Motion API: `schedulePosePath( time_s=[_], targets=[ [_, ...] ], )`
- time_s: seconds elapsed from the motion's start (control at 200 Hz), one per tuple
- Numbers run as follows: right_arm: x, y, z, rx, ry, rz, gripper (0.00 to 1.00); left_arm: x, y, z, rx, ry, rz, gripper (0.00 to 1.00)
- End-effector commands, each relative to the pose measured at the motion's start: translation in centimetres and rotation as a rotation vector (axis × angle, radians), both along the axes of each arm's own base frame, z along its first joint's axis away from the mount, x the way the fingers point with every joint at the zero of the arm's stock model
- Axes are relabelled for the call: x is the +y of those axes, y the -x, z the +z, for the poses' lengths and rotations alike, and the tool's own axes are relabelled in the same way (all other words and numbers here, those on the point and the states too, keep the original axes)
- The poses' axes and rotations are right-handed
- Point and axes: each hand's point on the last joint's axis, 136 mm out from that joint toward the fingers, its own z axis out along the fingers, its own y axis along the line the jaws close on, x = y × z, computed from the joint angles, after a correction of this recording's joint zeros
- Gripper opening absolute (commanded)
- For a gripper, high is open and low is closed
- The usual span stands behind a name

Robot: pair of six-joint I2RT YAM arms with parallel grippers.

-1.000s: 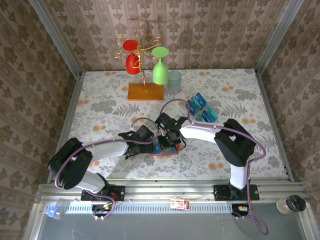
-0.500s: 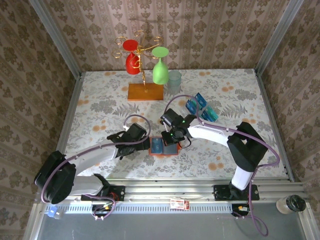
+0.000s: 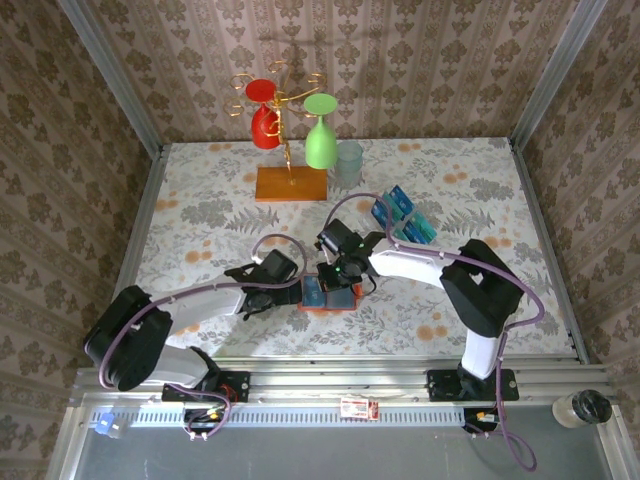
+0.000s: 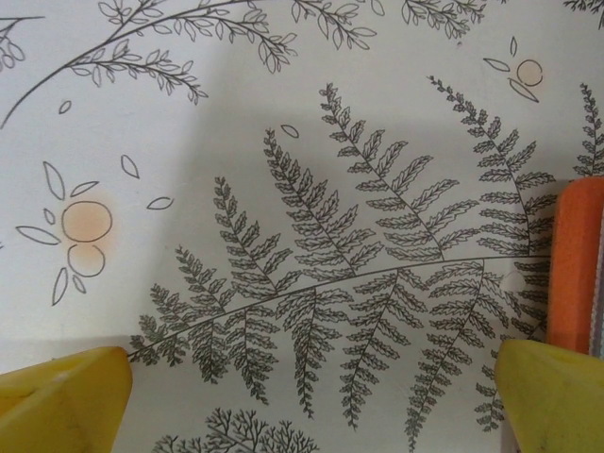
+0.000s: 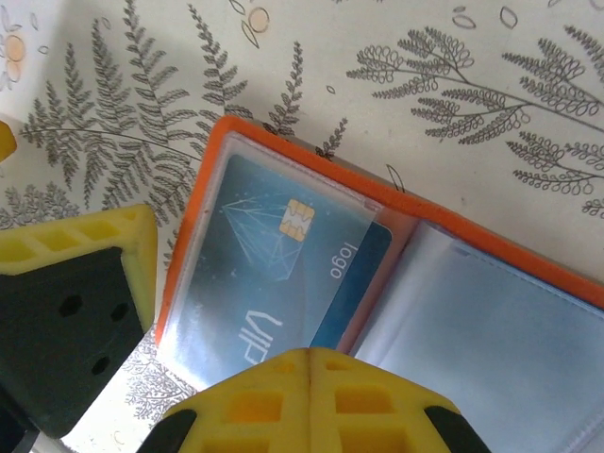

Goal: Put the credit cards into the card holder

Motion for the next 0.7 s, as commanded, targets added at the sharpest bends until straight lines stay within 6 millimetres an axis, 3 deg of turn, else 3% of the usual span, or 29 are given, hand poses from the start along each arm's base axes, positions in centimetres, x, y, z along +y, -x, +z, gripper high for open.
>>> schedulePosePath(
  time_s=[0.0, 0.375, 0.695],
  targets=[
    [0.1, 0.1, -0.9, 0.027, -0.01, -0.013, 0.0, 0.2, 0.1, -0.8, 0.016, 0.005, 0.014, 1.0],
    [0.4, 0.2, -2.9, 0.065, 0.004, -0.013, 0.0, -0.3, 0.2, -2.0, 0.042, 0.0, -0.001, 1.0],
    [1.3, 0.0, -2.9, 0.082, -0.029, -0.021, 0.0, -0.4, 0.3, -2.4, 0.048, -0.005, -0.012, 1.0]
  ],
)
